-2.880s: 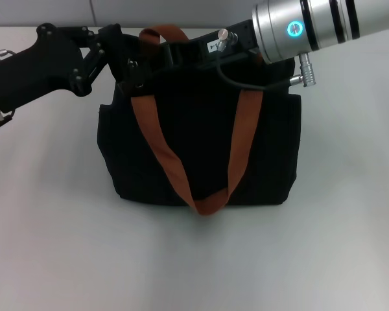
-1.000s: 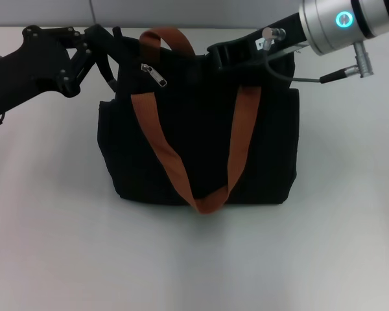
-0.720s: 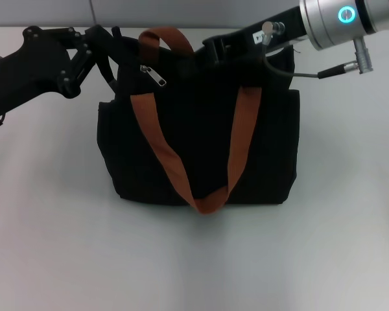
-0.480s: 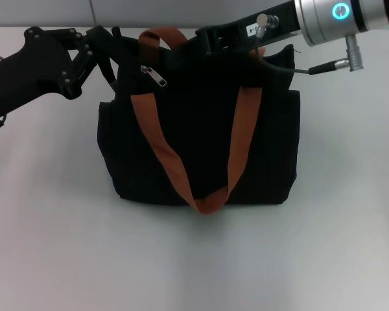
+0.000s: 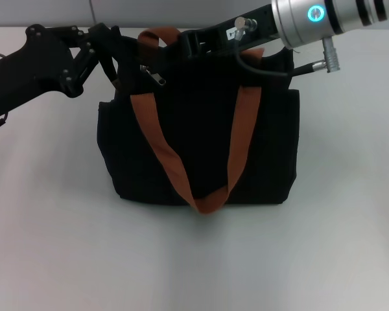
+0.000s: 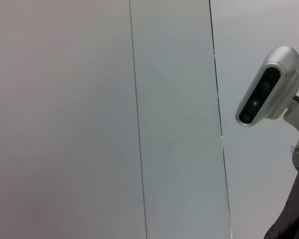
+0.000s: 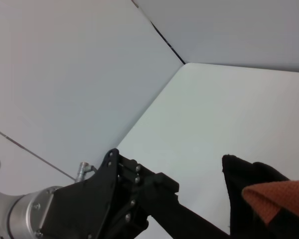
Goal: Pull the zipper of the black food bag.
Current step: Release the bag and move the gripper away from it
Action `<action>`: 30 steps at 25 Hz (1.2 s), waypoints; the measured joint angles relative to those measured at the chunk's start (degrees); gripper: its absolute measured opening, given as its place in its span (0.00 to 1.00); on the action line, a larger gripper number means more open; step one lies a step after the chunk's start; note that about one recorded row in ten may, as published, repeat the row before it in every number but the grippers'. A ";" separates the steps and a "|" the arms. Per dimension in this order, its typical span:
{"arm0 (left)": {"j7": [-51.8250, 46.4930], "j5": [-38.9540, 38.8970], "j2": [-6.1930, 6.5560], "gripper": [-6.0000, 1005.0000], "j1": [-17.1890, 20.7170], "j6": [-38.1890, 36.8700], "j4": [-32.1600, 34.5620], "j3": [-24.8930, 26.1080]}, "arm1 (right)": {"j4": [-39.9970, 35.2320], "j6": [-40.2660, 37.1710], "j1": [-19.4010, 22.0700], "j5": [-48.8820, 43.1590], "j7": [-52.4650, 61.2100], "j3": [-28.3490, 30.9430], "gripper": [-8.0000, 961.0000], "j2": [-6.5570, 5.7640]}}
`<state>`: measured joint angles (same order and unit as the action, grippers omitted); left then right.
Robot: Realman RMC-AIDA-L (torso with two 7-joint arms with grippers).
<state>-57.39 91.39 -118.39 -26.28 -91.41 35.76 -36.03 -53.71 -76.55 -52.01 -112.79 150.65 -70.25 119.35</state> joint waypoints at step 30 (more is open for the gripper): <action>-0.16 -0.54 0.00 0.03 0.10 -0.98 0.26 -0.02 | 1.66 0.81 -0.26 2.15 -1.00 -0.69 0.15 0.02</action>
<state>-57.55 90.84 -118.39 -26.18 -92.39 36.02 -36.06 -52.05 -75.74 -52.27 -110.64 149.65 -70.93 119.36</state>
